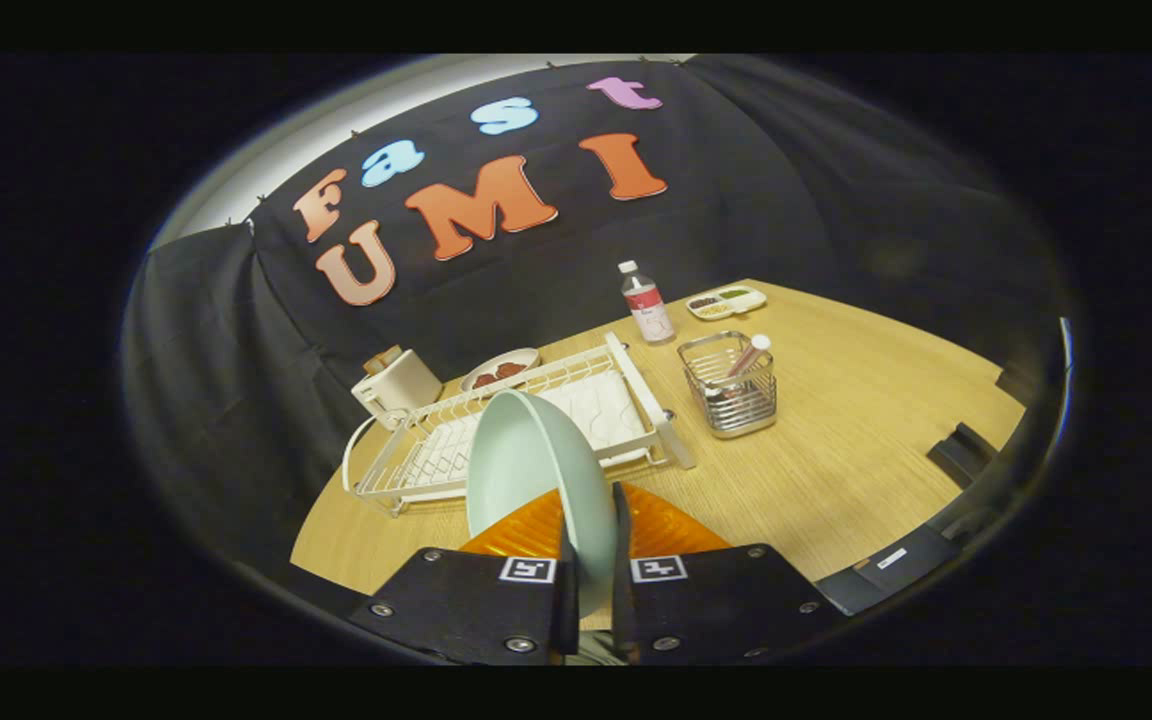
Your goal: Take the plate from the dish rack, then take the spoon from the basket and place it into the plate.
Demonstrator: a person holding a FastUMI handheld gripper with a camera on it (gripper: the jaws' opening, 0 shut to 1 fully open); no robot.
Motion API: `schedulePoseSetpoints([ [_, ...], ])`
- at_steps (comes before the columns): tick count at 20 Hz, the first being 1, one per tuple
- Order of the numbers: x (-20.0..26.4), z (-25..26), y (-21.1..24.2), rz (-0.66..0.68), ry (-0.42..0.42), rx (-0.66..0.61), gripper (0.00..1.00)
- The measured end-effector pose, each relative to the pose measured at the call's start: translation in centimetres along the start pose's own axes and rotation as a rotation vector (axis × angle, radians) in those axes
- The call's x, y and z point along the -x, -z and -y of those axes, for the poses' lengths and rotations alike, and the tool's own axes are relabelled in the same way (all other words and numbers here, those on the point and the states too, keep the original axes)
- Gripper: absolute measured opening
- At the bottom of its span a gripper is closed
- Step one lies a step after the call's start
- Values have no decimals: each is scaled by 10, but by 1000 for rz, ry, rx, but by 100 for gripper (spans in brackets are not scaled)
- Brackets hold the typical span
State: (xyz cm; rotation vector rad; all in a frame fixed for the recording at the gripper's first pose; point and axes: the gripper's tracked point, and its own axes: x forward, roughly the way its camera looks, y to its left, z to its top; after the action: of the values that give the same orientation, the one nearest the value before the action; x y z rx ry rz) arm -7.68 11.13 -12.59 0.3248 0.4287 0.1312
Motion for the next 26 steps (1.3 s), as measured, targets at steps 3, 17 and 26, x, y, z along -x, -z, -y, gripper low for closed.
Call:
schedulePoseSetpoints([
  [3, -3, 9, 24, -48, -9, -62, 13],
  [17, -21, 33, 71, -166, 5, -239, 19],
  [26, -34, 56, 60, -136, 78, -82, 41],
])
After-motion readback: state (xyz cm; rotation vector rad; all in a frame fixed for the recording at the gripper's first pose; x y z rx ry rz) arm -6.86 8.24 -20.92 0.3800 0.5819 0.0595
